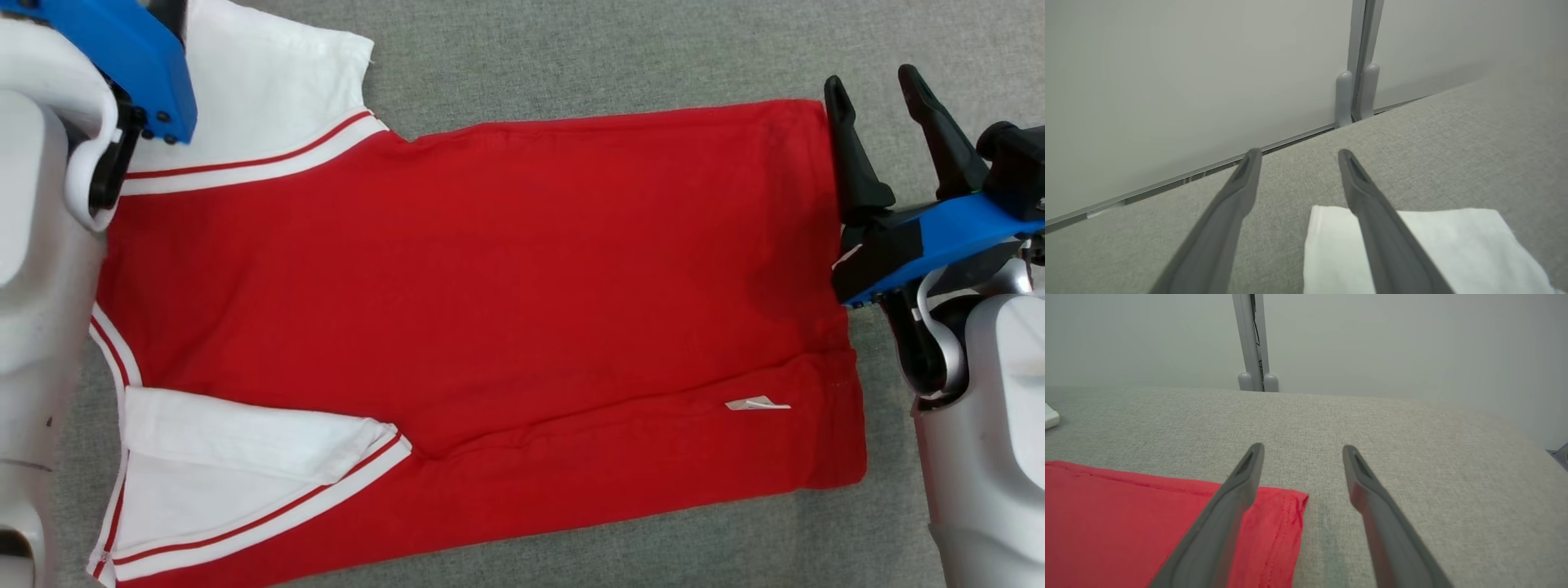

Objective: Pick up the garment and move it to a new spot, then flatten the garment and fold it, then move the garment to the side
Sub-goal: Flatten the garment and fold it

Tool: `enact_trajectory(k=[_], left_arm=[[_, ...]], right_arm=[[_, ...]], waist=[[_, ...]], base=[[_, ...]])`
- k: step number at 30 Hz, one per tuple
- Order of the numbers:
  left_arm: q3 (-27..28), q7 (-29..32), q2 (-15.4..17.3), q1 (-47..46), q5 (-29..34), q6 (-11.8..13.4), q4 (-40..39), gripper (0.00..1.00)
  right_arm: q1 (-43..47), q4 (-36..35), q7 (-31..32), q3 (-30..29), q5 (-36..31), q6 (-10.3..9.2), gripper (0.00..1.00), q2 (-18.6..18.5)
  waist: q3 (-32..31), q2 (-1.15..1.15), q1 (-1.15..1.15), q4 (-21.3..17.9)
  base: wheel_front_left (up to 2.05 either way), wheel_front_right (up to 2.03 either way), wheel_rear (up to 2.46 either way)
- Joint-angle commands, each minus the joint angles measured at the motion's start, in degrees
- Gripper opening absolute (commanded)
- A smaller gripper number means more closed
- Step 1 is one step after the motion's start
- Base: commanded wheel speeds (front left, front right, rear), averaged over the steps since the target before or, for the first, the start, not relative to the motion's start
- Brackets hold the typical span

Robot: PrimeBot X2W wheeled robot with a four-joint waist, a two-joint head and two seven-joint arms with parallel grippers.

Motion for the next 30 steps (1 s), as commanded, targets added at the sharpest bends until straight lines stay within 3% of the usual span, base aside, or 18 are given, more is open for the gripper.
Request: enact_trajectory(k=[1,10,16,18,19,30], left_arm=[[-1.2,0.6,0.3,-1.3,-0.9,-0.4,0.5,1.0],[-12.1,5.8,3.0,-0.1,-8.9,-0.3,2.1,1.0],[-16.4,8.6,3.6,-0.2,-13.5,-0.3,3.6,1.0],[-17.4,8.3,3.9,-0.5,-14.4,-0.3,3.9,0.44],[-17.9,8.1,4.1,-0.8,-14.7,-0.3,4.1,0.0],[-21.1,2.6,3.6,-3.8,-16.3,-0.3,5.5,0.0]], right_arm=[[-1.2,0.2,-0.4,0.0,0.5,0.03,1.0,0.0],[-2.5,1.8,-1.1,0.4,0.8,0.03,1.0,0.2],[-3.1,2.9,-0.6,1.2,1.2,0.03,1.0,0.0],[-3.3,3.2,-0.2,1.5,1.6,0.03,1.0,-0.3],[-3.4,3.3,0.0,1.6,1.7,0.03,1.0,-0.5],[-3.4,4.7,8.5,5.2,5.9,0.03,1.0,-3.4]], waist=[[0.1,0.0,-0.02,-0.1],[1.0,0.0,-0.02,-0.3],[1.1,0.0,-0.02,-0.9],[0.9,0.0,-0.02,-1.1],[0.8,0.0,-0.02,-1.1],[-1.1,0.0,-0.02,-0.6]], base=[[0.0,0.0,0.0],[0.0,0.0,0.0],[0.0,0.0,0.0],[0.0,0.0,0.0],[0.0,0.0,0.0],[0.0,0.0,0.0]])
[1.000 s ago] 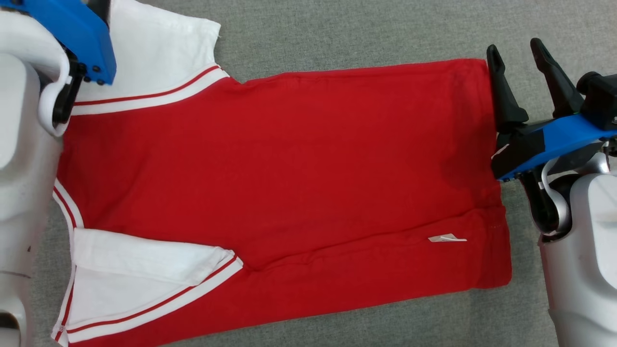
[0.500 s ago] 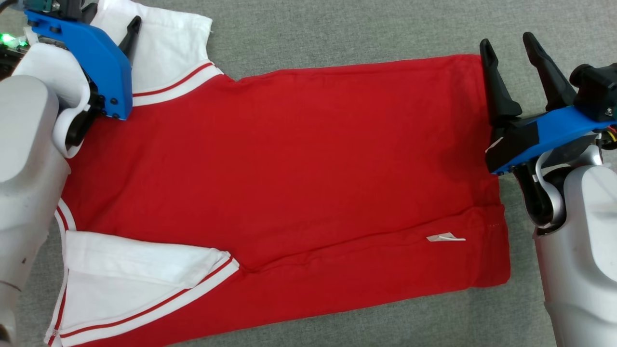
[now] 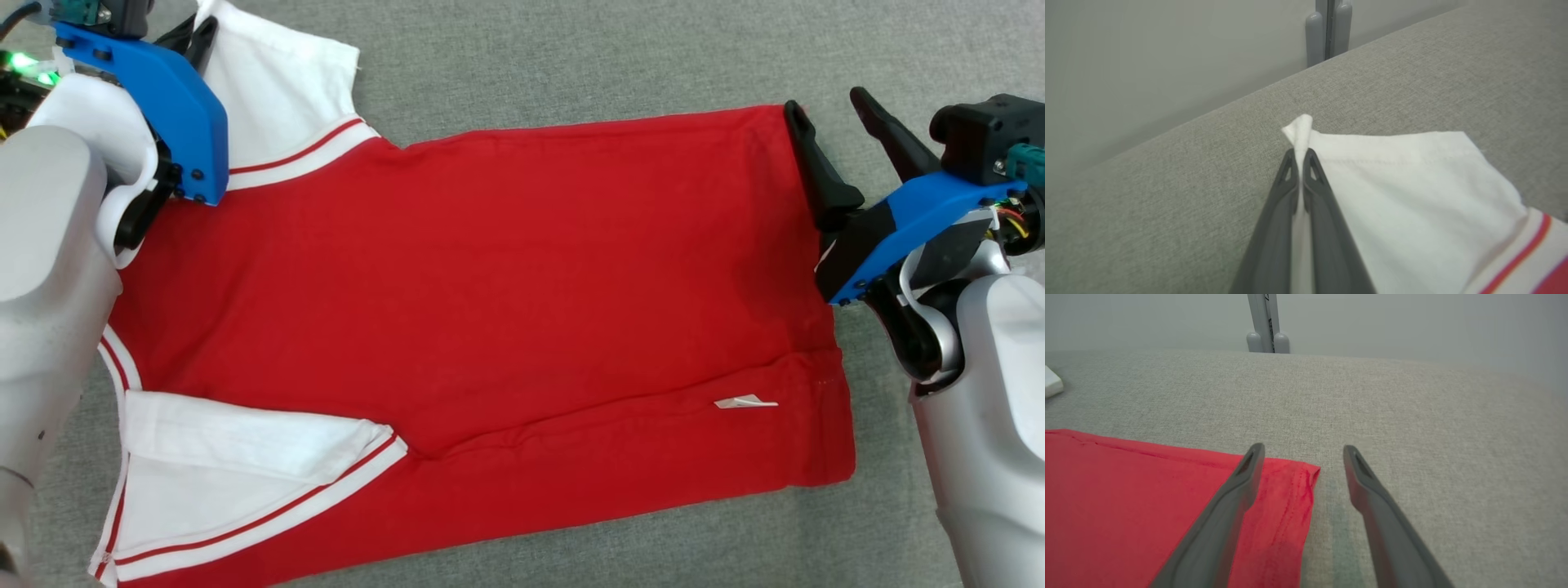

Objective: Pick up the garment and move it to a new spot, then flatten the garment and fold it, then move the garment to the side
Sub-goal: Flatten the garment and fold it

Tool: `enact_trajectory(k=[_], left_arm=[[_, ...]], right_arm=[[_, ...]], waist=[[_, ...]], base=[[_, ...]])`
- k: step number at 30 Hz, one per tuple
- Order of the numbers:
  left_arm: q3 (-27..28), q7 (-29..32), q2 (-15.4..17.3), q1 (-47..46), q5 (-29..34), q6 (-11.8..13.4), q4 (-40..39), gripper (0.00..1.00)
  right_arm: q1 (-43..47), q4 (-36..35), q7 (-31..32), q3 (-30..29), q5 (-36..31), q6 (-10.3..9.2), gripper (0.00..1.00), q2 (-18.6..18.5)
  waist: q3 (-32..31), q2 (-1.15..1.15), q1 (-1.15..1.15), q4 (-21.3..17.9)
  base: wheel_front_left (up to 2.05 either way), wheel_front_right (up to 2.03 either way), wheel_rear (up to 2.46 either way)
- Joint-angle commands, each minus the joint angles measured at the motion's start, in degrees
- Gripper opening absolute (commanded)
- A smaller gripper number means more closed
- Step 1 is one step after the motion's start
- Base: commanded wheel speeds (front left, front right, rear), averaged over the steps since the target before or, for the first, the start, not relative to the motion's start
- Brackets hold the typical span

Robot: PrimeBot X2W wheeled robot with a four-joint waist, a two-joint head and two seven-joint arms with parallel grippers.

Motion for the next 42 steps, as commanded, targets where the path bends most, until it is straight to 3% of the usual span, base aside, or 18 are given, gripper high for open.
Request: enact_trajectory(k=[1,13,14,15,31,42], left_arm=[[-0.2,-0.4,-0.1,-1.1,-0.2,0.0,0.1,0.0],[-3.6,-4.5,-1.5,-3.1,-1.1,0.0,-0.4,0.0],[-3.7,-4.9,-1.6,-3.3,-1.2,0.0,-0.4,0.0],[-3.8,-5.2,-1.7,-3.4,-1.3,0.0,-0.4,0.0],[-3.8,-15.2,-3.1,0.6,-2.8,0.5,-0.9,0.0],[-2.9,-20.8,-0.9,10.4,-5.0,3.1,-8.9,0.0]], right_arm=[[-0.3,0.1,0.3,0.1,0.2,0.02,1.0,-0.3],[-0.8,4.0,8.1,0.4,-0.2,0.01,1.0,-1.9],[-0.9,4.3,8.4,0.6,0.4,0.02,0.2,-1.7],[-0.6,4.7,9.3,0.8,0.8,0.02,0.0,-1.6],[0.1,8.8,-4.7,-1.7,-2.3,0.01,0.0,-1.7],[5.3,12.3,-11.4,-2.0,-2.4,0.01,0.0,-3.3]], waist=[[0.0,0.0,0.0,0.1],[0.1,0.0,0.0,2.7],[0.1,0.0,0.0,2.9],[0.1,0.0,0.0,3.1],[-5.0,0.0,0.0,5.6],[-10.5,0.0,0.0,8.1]], base=[[0.0,0.0,0.0],[0.0,0.0,0.0],[0.0,0.0,0.0],[0.0,0.0,0.0],[0.0,0.0,0.0],[0.0,0.0,0.0]])
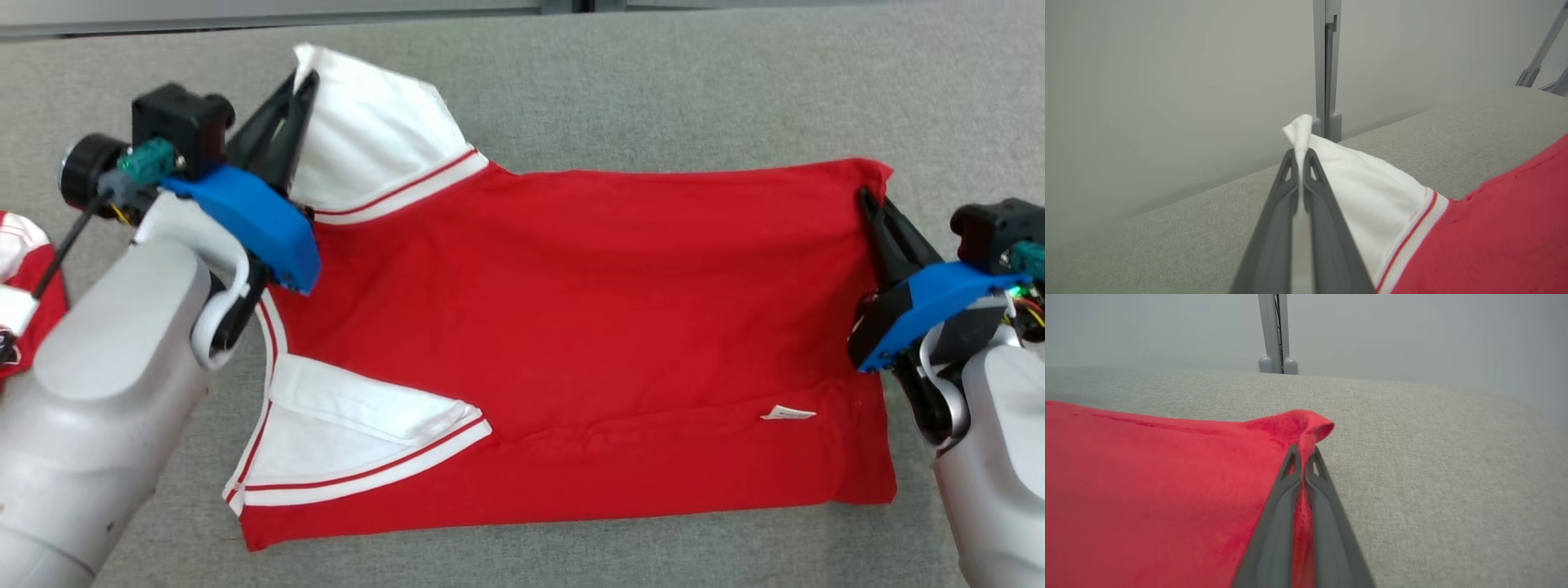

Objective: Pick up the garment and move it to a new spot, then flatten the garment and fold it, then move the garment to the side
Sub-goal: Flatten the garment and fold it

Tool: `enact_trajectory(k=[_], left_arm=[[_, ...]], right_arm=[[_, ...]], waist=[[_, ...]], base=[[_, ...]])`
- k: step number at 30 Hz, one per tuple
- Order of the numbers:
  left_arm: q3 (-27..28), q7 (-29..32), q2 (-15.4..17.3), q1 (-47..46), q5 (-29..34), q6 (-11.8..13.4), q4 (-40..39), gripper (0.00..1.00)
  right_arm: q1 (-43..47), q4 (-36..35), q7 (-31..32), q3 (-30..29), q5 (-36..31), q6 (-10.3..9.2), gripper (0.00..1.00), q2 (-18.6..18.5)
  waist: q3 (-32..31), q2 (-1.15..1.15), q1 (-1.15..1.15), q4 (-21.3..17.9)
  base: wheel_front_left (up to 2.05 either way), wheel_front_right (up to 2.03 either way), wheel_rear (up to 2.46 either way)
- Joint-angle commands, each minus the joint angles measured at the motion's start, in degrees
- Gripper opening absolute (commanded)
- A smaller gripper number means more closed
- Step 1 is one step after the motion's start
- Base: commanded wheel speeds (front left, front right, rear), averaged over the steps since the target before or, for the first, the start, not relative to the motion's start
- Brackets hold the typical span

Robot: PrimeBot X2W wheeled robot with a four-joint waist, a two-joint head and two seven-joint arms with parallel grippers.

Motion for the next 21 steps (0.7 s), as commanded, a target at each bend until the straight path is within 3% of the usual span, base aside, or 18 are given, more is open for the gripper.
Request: enact_trajectory(k=[1,21], left_arm=[[0.0,-0.5,1.0,2.1,-0.3,1.0,-1.9,0.0],[0.9,-2.0,7.5,21.9,-3.4,12.1,-25.0,0.0]], right_arm=[[1.4,0.5,-1.2,-0.3,0.0,0.01,0.0,-0.7],[7.0,4.4,-9.5,-0.5,0.6,0.01,0.0,0.2]], waist=[[-0.7,0.0,0.0,0.4],[-4.5,0.0,0.0,2.3]], base=[[0.0,0.0,0.0],[0.0,0.0,0.0]])
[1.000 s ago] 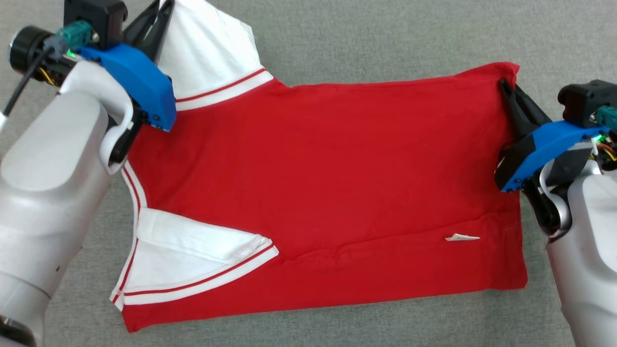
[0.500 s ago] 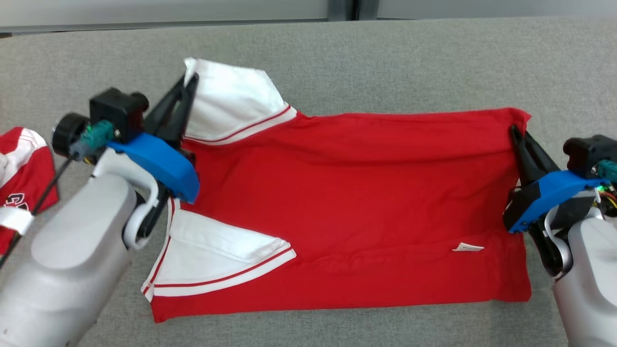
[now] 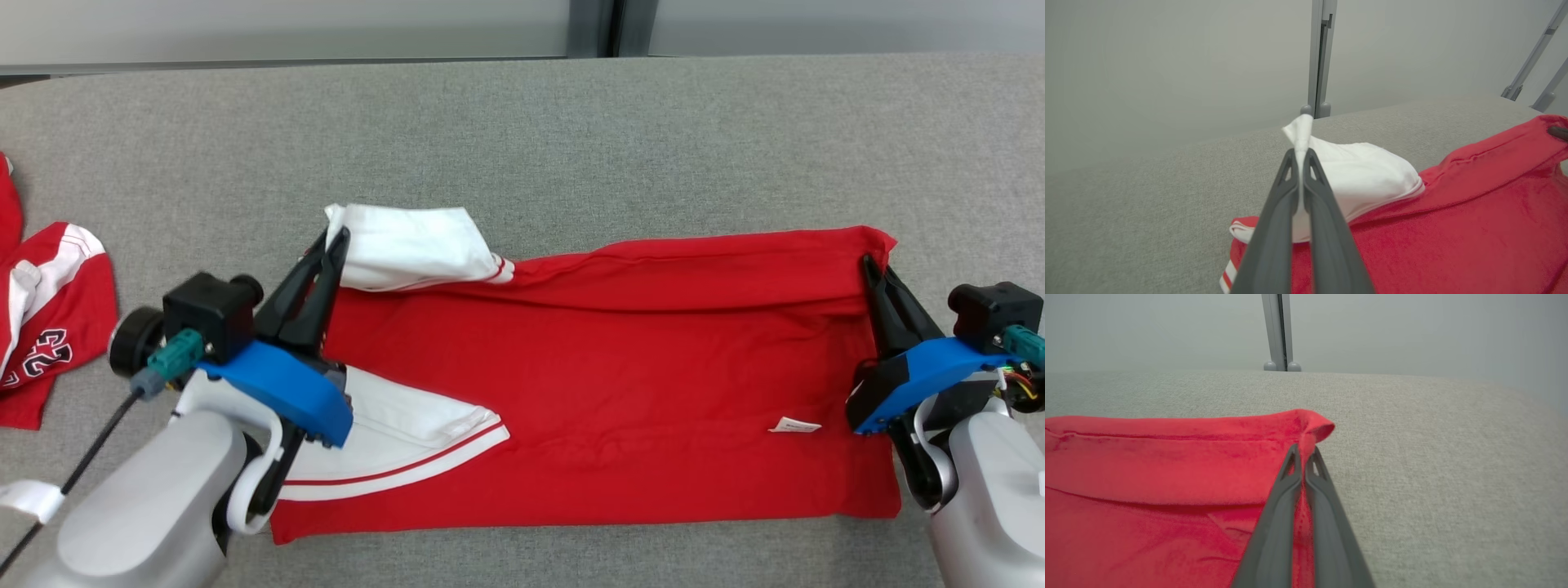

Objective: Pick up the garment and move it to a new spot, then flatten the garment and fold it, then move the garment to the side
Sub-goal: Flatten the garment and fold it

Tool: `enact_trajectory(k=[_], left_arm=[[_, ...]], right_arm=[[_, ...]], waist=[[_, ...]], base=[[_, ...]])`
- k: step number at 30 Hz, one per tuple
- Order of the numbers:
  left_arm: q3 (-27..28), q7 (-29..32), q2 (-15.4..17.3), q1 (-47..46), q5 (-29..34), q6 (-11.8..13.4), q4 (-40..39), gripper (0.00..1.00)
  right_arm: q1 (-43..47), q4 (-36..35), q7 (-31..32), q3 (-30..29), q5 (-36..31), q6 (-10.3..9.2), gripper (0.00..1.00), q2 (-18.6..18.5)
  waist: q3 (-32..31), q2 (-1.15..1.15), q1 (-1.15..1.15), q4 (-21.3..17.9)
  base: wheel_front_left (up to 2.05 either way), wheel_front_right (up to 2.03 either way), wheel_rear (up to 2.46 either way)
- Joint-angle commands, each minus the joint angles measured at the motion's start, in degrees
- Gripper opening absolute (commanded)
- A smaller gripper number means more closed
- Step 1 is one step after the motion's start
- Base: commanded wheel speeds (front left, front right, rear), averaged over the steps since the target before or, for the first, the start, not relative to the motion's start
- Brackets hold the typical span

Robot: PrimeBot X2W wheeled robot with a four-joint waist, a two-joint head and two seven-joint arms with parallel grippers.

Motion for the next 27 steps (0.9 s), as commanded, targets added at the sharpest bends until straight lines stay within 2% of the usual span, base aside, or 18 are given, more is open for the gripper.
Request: enact_trajectory(k=[1,12,20,27], left_arm=[[0.4,-0.4,0.5,1.4,-0.3,0.7,-0.8,0.0],[1.4,-2.1,0.1,8.9,-2.1,3.5,-3.4,0.0],[1.8,-2.6,-1.5,12.4,-2.1,3.4,-1.9,0.0],[4.5,-3.0,-3.6,16.0,-2.0,2.7,0.4,0.0]], right_arm=[[0.8,0.2,-0.7,0.1,0.5,0.01,0.0,0.1],[3.8,1.8,-4.0,0.0,1.7,0.01,0.0,1.0],[5.9,2.6,-5.4,0.1,2.0,0.01,0.0,1.9],[8.4,2.2,-6.2,0.4,2.8,0.01,0.0,2.8]], waist=[[-0.1,0.0,0.01,0.0],[-1.3,0.0,0.01,0.1],[-2.5,0.0,0.01,0.1],[-3.9,0.0,0.01,0.1]], base=[[0.0,0.0,0.0],[0.0,0.0,0.0],[0.0,0.0,0.0],[0.0,0.0,0.0]])
